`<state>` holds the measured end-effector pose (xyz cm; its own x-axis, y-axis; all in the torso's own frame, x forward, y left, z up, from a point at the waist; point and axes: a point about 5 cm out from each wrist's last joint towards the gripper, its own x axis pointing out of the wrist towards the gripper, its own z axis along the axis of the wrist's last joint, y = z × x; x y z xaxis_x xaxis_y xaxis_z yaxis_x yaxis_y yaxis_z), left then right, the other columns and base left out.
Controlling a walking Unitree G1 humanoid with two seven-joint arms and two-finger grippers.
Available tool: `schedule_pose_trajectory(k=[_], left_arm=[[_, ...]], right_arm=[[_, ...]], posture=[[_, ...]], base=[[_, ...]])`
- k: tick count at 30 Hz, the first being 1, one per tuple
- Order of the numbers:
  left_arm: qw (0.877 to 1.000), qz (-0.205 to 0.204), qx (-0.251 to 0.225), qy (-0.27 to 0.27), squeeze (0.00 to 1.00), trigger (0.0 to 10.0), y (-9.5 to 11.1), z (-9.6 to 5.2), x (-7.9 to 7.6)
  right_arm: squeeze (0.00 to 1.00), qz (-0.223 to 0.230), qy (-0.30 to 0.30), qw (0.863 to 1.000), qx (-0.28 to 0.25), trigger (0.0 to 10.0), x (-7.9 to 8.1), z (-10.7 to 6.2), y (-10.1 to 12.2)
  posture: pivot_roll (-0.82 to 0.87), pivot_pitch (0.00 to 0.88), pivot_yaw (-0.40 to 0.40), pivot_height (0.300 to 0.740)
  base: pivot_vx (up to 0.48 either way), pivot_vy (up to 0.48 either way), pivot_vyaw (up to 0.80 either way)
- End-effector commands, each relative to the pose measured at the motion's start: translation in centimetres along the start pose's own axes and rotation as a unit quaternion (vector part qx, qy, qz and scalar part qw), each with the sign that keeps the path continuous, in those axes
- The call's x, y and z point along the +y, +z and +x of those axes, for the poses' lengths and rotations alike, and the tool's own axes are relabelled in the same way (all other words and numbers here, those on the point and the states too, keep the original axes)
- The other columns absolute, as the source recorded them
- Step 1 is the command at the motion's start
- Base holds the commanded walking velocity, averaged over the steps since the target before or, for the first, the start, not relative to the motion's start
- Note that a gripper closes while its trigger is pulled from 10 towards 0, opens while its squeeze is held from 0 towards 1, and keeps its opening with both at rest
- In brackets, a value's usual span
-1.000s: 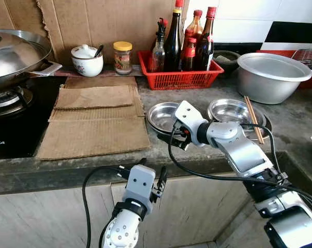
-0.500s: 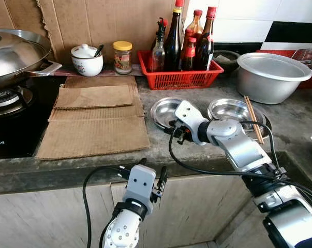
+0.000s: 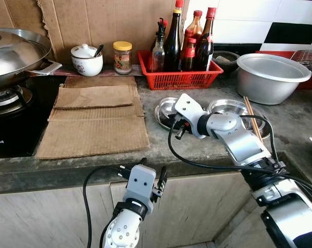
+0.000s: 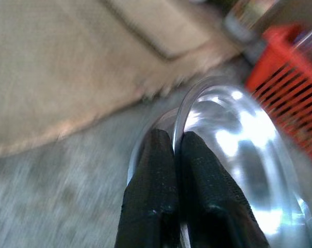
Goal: Kitchen organization
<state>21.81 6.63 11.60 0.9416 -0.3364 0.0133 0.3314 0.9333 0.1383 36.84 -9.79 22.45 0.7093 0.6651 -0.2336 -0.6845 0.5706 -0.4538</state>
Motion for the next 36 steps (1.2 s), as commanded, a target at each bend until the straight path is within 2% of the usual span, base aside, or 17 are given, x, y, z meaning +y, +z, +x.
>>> schedule_pose_trajectory(k=[1,4,10,11,13,16,18,22,23,25,26,27,31,32,36], left_arm=[[1.0,-0.001,0.0,-0.001,0.0,10.0,0.0,0.2,-0.3],[1.0,-0.001,0.0,0.0,0.0,10.0,0.0,0.3,-0.2],[1.0,0.0,0.0,0.002,0.0,10.0,-0.1,0.3,-0.1],[1.0,0.0,0.0,0.002,0.0,10.0,-0.1,0.3,-0.1],[1.0,0.0,0.0,0.002,0.0,10.0,-0.1,0.3,-0.1],[1.0,0.001,0.0,0.001,0.0,10.0,-0.1,0.4,0.0],[1.0,0.0,-0.002,0.001,0.0,10.0,-0.1,0.4,0.1],[1.0,0.001,-0.003,0.005,0.0,10.0,-0.1,0.4,0.2],[1.0,0.001,-0.003,0.005,0.0,10.0,-0.1,0.4,0.2],[1.0,0.001,-0.003,0.008,0.0,10.0,-0.1,0.4,0.4],[1.0,0.001,-0.003,0.008,0.0,10.0,-0.1,0.4,0.4],[1.0,0.002,-0.004,0.009,0.0,10.0,-0.1,0.4,0.5],[1.0,0.004,-0.005,0.009,0.0,10.0,-0.1,0.5,0.5],[1.0,0.006,-0.006,0.009,0.0,10.0,-0.1,0.5,0.6],[1.0,0.008,-0.007,0.006,0.0,10.0,-0.1,0.5,0.6]], right_arm=[[0.0,0.001,-0.026,0.999,-0.039,0.0,-0.8,-0.1,1.3],[0.0,0.025,-0.072,0.993,-0.087,0.0,-1.3,-0.2,2.4],[0.0,0.046,-0.108,0.984,-0.134,0.0,-1.7,-0.9,3.0],[0.0,0.046,-0.108,0.984,-0.134,0.0,-1.7,-0.9,3.0],[0.0,0.052,-0.111,0.978,-0.17,0.0,-1.6,-1.7,3.5],[0.0,0.052,-0.103,0.973,-0.198,0.0,-1.0,-2.4,3.6],[0.0,0.064,-0.121,0.967,-0.215,0.0,-1.0,-2.9,3.6],[0.0,0.092,-0.199,0.938,-0.267,0.0,-1.4,-4.7,4.4],[0.0,0.092,-0.199,0.938,-0.267,0.0,-1.4,-4.7,4.4],[0.0,0.106,-0.224,0.926,-0.285,0.0,-0.4,-5.5,4.4],[0.0,0.106,-0.224,0.926,-0.285,0.0,-0.4,-5.5,4.4],[0.0,0.121,-0.246,0.917,-0.291,0.0,0.5,-6.0,4.0],[0.0,0.123,-0.268,0.91,-0.292,0.0,1.2,-6.5,3.7],[0.0,0.127,-0.304,0.898,-0.291,0.0,1.7,-7.2,3.5],[0.0,0.098,-0.345,0.89,-0.282,0.0,2.7,-8.2,3.3]], posture=[[0.2,0.0,-0.11,0.74],[0.2,0.0,-0.107,0.74],[0.2,0.0,-0.107,0.74],[0.2,0.0,-0.107,0.74],[0.2,0.0,-0.103,0.74],[0.2,0.0,-0.099,0.74],[0.2,0.0,-0.098,0.74],[0.2,0.0,-0.095,0.74],[0.2,0.0,-0.095,0.74],[0.2,0.0,-0.09,0.74],[0.2,0.0,-0.09,0.74],[0.19,0.0,-0.084,0.74],[0.19,0.0,-0.079,0.74],[0.19,0.0,-0.078,0.74],[0.19,0.0,-0.07,0.74]], base=[[0.0,0.0,0.0],[0.0,0.0,0.0],[0.0,0.0,0.0],[0.0,0.0,0.0],[0.0,0.0,0.0],[0.0,0.0,0.0],[0.0,0.0,0.0],[0.0,0.0,0.0],[0.0,0.0,0.0],[0.0,0.0,0.0],[0.0,0.0,0.0],[0.0,0.0,0.0],[0.0,0.0,0.0],[0.0,0.0,0.0],[0.0,0.0,0.0]])
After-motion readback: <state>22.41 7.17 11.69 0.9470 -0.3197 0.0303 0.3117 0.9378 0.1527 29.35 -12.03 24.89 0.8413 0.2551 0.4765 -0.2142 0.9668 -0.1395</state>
